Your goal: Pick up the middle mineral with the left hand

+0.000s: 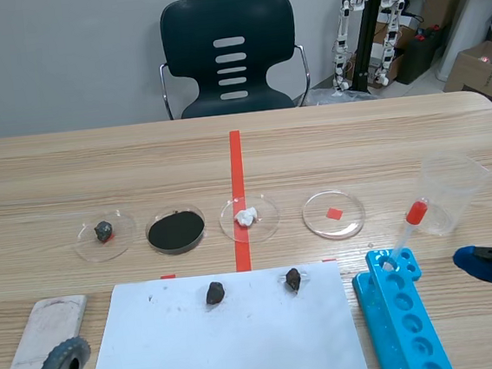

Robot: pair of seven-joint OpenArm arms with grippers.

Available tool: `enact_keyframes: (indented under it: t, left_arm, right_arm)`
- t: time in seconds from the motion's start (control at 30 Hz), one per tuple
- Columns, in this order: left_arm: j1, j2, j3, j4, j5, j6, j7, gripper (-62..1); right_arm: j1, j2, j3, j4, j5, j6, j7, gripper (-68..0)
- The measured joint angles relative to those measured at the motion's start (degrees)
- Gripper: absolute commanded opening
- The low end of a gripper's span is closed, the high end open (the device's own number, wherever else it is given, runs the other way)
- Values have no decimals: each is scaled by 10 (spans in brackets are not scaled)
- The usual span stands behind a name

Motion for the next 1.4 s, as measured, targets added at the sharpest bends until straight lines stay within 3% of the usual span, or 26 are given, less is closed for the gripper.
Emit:
enact_keyframes:
  t: [0.93,1.13,1.2,1.4]
  left_arm:
    - [-2,0,0,0,0,0,12,14]
    - [-64,0,12,-1,-14,-29,226,14]
    - [-86,0,22,-1,-40,-38,272,14]
    - [-171,0,67,-1,-168,-35,442,14]
  right_arm:
    - [0,0,0,0,0,0,0,4]
    - [0,0,0,0,0,0,0,4]
    - [0,0,0,0,0,0,0,4]
    - [0,0,0,0,0,0,0,4]
